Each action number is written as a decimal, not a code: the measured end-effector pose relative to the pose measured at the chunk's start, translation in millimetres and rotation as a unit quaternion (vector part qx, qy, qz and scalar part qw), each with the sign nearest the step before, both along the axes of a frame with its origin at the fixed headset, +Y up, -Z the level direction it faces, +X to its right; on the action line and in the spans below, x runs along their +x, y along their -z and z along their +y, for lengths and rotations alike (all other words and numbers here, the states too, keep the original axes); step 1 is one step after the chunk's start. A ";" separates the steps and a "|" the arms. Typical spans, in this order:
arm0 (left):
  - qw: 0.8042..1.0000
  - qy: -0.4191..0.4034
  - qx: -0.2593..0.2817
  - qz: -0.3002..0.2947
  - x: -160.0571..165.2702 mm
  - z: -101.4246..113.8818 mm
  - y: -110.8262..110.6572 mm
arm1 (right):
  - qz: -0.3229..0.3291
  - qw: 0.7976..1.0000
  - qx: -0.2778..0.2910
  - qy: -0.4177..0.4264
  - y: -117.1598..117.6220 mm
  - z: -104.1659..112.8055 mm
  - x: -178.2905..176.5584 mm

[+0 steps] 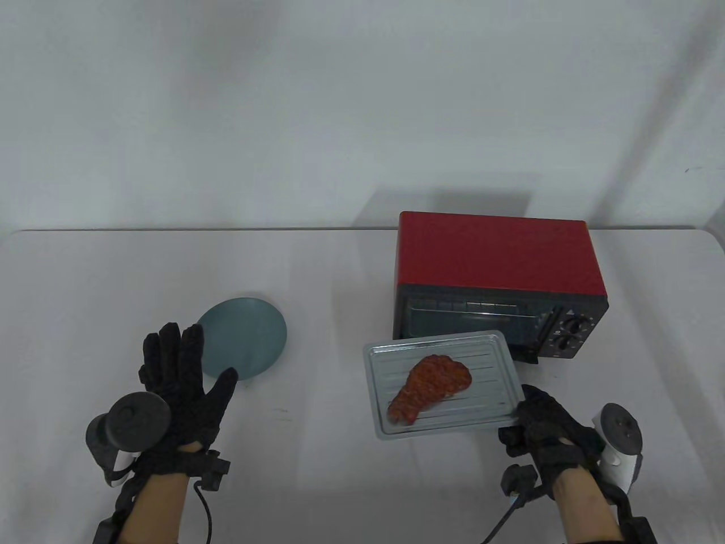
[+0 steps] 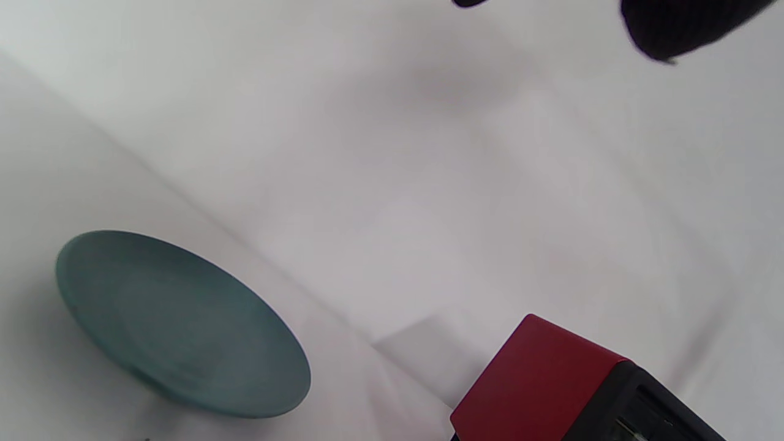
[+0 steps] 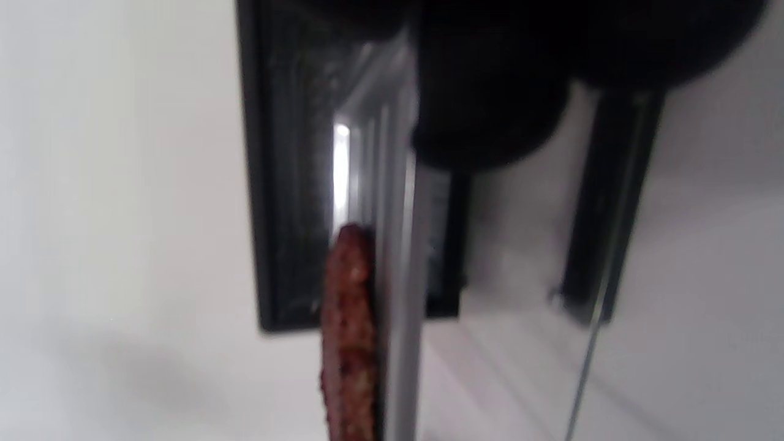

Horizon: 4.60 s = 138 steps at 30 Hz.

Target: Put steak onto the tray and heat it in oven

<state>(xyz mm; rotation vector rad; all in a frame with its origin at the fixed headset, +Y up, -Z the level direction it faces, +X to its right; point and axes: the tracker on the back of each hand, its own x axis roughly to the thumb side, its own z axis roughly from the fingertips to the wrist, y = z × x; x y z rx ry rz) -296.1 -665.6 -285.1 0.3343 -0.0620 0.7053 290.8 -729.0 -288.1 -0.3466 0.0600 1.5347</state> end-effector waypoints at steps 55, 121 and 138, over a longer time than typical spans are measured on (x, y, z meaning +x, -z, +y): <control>0.999 0.022 -0.043 -0.021 15.7 -10.3 7.3 | -0.124 0.990 -0.038 0.058 78.7 -29.1 19.7; 0.996 0.056 -0.035 -0.068 32.1 -14.2 7.3 | 0.067 0.916 0.072 -0.390 54.4 54.5 -15.7; 0.992 0.076 -0.055 -0.089 42.5 -22.1 11.0 | 0.029 0.938 -0.167 -0.303 36.8 -15.7 42.5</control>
